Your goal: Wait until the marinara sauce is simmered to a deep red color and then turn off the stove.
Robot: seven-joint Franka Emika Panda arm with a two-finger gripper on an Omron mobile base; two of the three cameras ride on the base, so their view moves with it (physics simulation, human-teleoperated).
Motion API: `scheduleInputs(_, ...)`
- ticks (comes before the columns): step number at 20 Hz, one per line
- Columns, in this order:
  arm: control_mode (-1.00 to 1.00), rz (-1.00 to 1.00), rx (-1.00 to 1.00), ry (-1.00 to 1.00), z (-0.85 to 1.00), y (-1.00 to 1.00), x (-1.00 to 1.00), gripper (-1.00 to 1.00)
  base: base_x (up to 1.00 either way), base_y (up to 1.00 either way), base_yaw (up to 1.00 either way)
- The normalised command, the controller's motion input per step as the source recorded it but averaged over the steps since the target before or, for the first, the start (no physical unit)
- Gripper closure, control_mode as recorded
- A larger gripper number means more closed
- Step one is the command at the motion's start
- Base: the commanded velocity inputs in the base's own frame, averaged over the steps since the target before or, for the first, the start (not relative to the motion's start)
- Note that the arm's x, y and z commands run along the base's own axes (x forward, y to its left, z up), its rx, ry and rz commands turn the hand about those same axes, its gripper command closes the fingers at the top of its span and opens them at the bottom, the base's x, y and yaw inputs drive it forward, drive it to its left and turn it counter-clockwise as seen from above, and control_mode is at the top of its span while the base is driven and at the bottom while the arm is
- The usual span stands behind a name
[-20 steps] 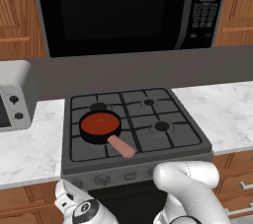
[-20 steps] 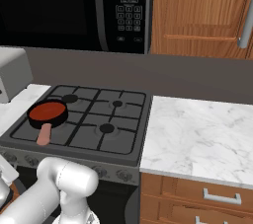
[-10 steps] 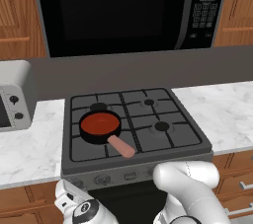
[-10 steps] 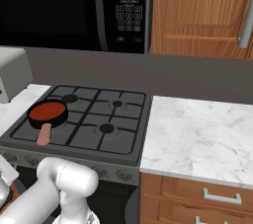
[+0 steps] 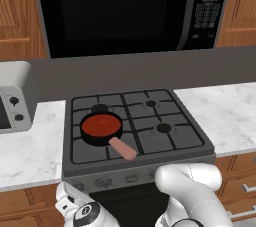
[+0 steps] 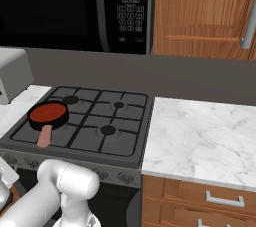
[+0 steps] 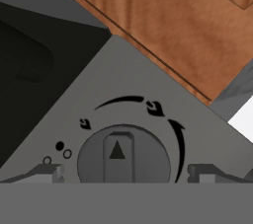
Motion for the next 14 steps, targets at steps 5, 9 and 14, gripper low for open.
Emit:
scheduleInputs(5,-1.00,0.00,0.00,0.00,0.00,0.00,0.00,-1.00,0.00,0.00,0.00)
scheduleInputs(9,-1.00,0.00,0.00,0.00,0.00,0.00,0.00,-1.00,0.00,0.00,0.00)
scheduleInputs(14,-1.00,0.00,0.00,0.00,0.00,0.00,0.00,-1.00,0.00,0.00,0.00)
